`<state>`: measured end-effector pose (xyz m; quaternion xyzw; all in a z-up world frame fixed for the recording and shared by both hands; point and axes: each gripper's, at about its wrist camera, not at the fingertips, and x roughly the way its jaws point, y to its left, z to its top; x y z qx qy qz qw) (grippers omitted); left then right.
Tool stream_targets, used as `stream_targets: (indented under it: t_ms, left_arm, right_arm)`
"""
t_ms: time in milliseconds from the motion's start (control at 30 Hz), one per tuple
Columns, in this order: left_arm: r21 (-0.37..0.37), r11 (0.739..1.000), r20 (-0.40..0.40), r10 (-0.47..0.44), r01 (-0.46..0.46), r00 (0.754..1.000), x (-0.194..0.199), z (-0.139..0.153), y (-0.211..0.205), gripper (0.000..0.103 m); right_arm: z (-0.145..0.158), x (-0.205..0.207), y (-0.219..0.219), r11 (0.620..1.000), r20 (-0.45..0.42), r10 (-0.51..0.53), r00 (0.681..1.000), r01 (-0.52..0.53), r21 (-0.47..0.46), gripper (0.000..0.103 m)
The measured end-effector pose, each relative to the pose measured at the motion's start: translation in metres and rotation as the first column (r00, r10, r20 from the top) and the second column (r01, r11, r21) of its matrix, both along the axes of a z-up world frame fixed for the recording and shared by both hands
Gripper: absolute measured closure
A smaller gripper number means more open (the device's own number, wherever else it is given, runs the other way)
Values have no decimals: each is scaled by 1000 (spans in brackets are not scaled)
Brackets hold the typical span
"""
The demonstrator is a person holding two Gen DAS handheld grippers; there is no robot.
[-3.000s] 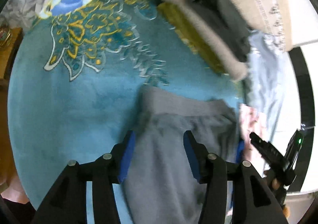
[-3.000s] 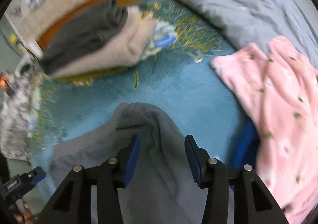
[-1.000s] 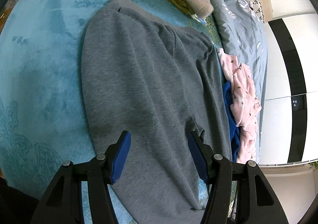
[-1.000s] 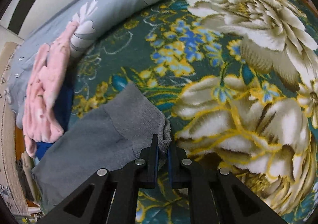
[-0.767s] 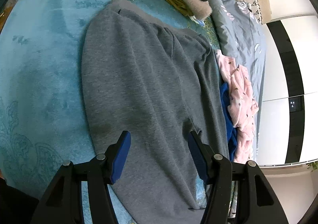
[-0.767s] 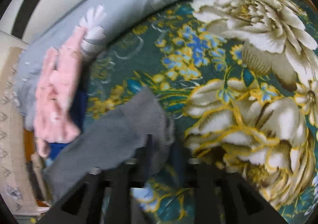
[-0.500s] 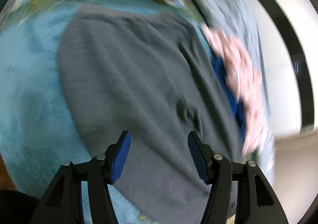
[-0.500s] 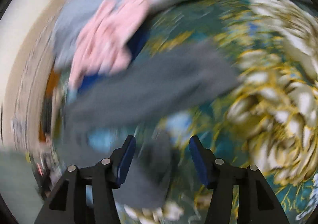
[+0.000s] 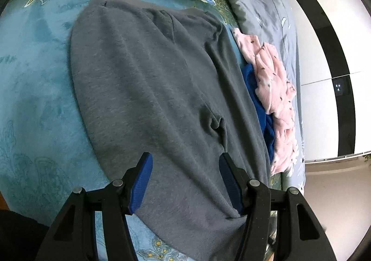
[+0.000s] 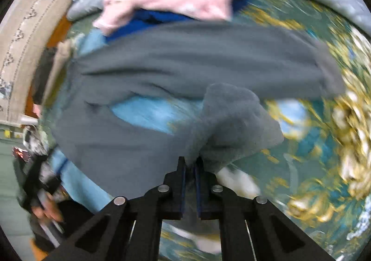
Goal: Fold clothes
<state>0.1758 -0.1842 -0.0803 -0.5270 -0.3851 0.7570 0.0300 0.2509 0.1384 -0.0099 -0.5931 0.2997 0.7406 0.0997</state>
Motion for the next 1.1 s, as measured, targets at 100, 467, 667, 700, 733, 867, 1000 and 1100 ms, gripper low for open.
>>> stream_targets:
  t_ms: [100, 467, 667, 700, 733, 867, 1000, 1100]
  left_arm:
    - [-27, 999, -17, -35, 34, 999, -2, 4, 4, 42]
    - [30, 999, -6, 23, -23, 1000, 1, -3, -5, 42]
    - [42, 999, 11, 7, -7, 1000, -2, -8, -1, 42]
    - [44, 999, 14, 4, -5, 1000, -2, -8, 0, 42]
    - [46, 999, 17, 2, -3, 1000, -3, -9, 0, 42]
    - [51, 999, 25, 1, -2, 1000, -3, -11, 0, 42]
    - [59, 998, 18, 10, -11, 1000, -1, -10, -2, 42]
    - [67, 998, 11, 18, -18, 1000, 0, -9, -4, 42]
  right_arm:
    - [-11, -43, -38, 998, -14, 21, 1000, -22, -52, 95]
    - [-50, -92, -116, 960, -22, 164, 986, -164, -225, 83]
    - [-13, -45, -35, 990, -135, -26, 990, 6, -141, 60]
    - [-14, -37, -24, 991, -120, -52, 991, 36, -129, 58]
    - [-20, -29, -15, 989, -95, -71, 993, 58, -139, 58]
    - [-52, -3, -12, 953, -35, -140, 989, 125, -276, 58]
    - [-74, -14, -39, 925, -10, -136, 991, 124, -359, 58]
    - [-91, -25, -53, 920, 31, -166, 986, 166, -355, 58]
